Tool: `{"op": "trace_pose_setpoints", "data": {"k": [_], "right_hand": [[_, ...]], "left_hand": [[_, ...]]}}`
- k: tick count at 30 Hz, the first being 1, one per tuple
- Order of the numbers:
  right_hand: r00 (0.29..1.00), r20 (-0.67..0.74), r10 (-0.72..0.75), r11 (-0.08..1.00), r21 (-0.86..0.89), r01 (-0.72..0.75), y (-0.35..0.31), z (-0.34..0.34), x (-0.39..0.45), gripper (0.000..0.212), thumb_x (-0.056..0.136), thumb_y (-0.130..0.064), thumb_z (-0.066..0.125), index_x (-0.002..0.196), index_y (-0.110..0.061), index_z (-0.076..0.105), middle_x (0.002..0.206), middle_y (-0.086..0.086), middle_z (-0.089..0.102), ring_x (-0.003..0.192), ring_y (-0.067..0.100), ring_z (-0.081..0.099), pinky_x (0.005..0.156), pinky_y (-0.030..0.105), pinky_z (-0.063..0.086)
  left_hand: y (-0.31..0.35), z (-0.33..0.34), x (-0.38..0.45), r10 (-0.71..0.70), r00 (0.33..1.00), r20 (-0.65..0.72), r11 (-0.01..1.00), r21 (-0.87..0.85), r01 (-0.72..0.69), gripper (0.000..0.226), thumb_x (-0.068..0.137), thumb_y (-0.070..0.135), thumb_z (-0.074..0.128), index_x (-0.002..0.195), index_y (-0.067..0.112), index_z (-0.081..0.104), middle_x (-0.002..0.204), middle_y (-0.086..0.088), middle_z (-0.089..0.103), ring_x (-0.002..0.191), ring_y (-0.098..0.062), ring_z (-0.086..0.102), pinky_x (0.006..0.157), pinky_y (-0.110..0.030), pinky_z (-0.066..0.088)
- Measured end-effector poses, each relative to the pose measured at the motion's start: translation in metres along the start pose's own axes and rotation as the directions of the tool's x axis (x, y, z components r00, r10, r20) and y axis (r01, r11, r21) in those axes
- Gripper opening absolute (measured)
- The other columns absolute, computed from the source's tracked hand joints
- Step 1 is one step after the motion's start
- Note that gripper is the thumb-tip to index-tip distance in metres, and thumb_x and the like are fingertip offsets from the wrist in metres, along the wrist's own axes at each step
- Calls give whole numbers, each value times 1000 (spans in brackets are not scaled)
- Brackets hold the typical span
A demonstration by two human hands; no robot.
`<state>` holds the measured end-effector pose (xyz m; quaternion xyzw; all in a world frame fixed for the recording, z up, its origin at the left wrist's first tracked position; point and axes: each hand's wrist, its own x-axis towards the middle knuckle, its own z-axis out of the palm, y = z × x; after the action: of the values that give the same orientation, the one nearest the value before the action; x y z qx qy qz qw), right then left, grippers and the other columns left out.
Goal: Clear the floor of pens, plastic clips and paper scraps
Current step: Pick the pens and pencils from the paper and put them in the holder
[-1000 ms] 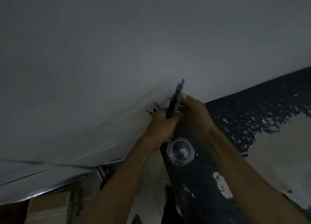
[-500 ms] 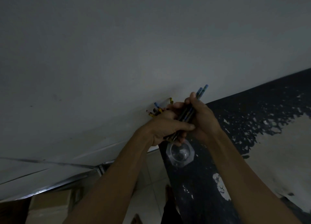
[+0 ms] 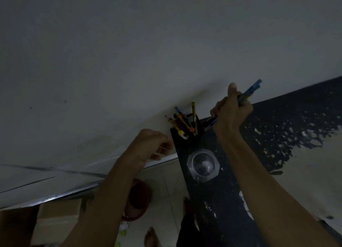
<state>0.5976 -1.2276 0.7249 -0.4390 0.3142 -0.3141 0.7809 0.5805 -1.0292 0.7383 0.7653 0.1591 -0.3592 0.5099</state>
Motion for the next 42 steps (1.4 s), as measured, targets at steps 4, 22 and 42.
{"op": "trace_pose_setpoints", "data": {"k": [4,22,42], "right_hand": [[988,50,-145,980,-130,150,29,7,-7,44,99,-23,54,58,-16,38,45,5,34,34,17,33,40,32,36],[869,469,-156,703,-566,432,70,-23,-22,30,82,-25,76,71,-4,58,63,5,60,55,9,54,51,20,45],[757,538,371,562,-779,279,62,-42,-21,60,78,-73,50,123,-35,42,119,1,48,116,19,42,98,37,41]], "left_hand": [[-12,12,17,-58,997,-51,998,-13,58,38,82,9,72,118,8,59,94,-11,68,68,-15,62,52,-22,48],[-26,51,55,287,956,64,958,-40,-285,103,51,7,83,140,18,33,119,5,62,111,-16,60,94,-42,52],[-38,64,92,404,915,-19,877,292,-381,105,62,69,68,146,29,20,125,-1,55,108,-19,60,87,-43,54]]}}
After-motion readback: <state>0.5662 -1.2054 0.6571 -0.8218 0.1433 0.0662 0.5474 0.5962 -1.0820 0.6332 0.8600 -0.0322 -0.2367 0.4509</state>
